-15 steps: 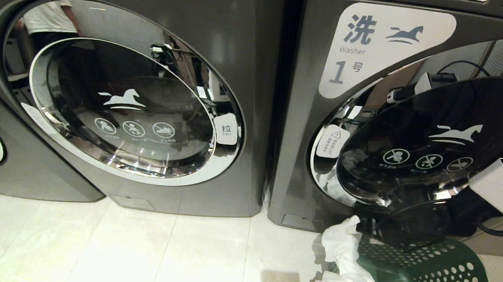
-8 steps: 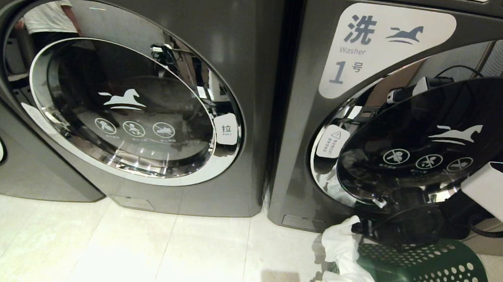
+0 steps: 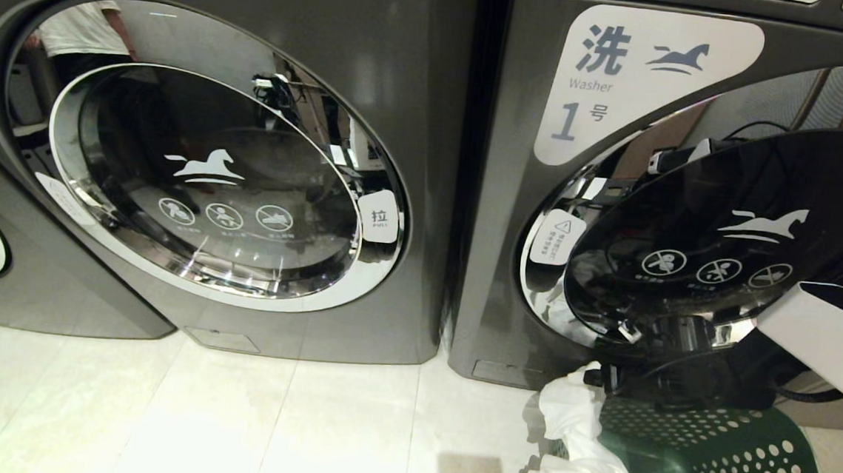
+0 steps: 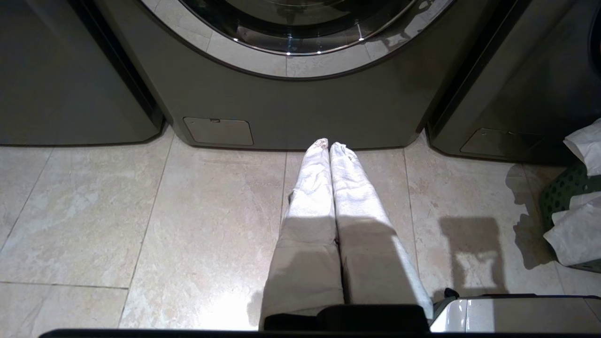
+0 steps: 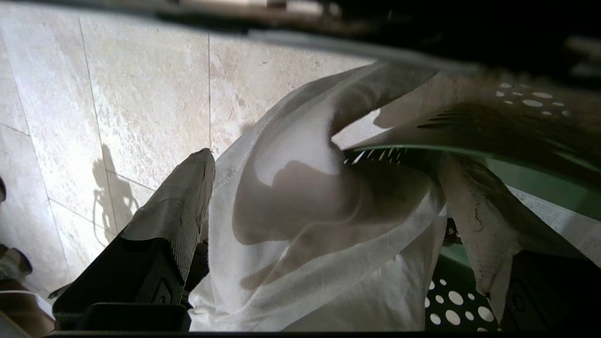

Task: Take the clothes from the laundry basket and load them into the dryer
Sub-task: Take the clothes out of the basket

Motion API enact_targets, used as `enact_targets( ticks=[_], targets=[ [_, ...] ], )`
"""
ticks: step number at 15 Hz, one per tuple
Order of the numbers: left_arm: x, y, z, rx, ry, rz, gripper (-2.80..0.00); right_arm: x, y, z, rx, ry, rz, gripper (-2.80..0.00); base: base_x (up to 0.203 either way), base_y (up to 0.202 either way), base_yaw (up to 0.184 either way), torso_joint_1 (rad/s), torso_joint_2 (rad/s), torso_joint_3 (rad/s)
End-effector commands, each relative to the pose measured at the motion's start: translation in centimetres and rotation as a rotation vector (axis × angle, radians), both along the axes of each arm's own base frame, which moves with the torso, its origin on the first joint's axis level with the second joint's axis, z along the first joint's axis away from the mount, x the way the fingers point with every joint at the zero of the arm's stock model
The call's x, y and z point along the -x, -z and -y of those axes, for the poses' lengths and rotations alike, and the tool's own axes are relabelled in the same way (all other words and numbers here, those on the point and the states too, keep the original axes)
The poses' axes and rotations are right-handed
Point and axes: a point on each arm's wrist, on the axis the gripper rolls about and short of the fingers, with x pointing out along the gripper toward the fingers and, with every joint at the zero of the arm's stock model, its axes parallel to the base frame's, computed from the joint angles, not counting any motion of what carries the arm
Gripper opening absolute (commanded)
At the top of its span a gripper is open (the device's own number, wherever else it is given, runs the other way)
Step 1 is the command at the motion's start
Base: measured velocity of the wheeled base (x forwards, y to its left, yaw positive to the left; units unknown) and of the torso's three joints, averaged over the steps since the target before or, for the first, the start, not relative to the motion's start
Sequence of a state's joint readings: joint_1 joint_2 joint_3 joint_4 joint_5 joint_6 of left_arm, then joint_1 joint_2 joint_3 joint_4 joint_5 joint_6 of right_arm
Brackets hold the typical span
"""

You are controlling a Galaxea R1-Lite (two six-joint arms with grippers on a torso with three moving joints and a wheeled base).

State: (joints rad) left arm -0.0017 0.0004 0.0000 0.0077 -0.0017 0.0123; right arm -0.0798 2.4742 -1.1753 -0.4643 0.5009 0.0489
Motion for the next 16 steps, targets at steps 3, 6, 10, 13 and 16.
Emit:
enact_targets(
  ticks=[3, 6, 10, 13, 16],
  targets=[
    [0.0, 0.0, 0.0, 0.000, 0.000, 0.000, -2.80, -0.1, 0.9, -0.1, -0.021, -0.034, 0.022, 0.00, 0.000, 0.000, 0.000, 0.000, 0.00, 0.000],
    [0.0, 0.0, 0.0, 0.000, 0.000, 0.000, -2.80, 0.3, 0.6, -0.3, -0.104, -0.106, 0.020, 0.00, 0.000, 0.000, 0.000, 0.000, 0.00, 0.000],
    [0.0, 0.0, 0.0, 0.000, 0.000, 0.000, -2.80, 1.1, -0.1, -0.4, -0.155, -0.145, -0.041, 0.00, 0.000, 0.000, 0.000, 0.000, 0.00, 0.000],
    [0.0, 0.0, 0.0, 0.000, 0.000, 0.000, -2.80, 2.2, -0.4, 0.3, -0.132, -0.165, -0.102, 0.00, 0.000, 0.000, 0.000, 0.000, 0.00, 0.000],
    [0.0, 0.0, 0.0, 0.000, 0.000, 0.000, -2.80, 3.2, -0.7, 0.9, -0.107, -0.201, -0.160, 0.00, 0.000, 0.000, 0.000, 0.000, 0.00, 0.000]
  ],
)
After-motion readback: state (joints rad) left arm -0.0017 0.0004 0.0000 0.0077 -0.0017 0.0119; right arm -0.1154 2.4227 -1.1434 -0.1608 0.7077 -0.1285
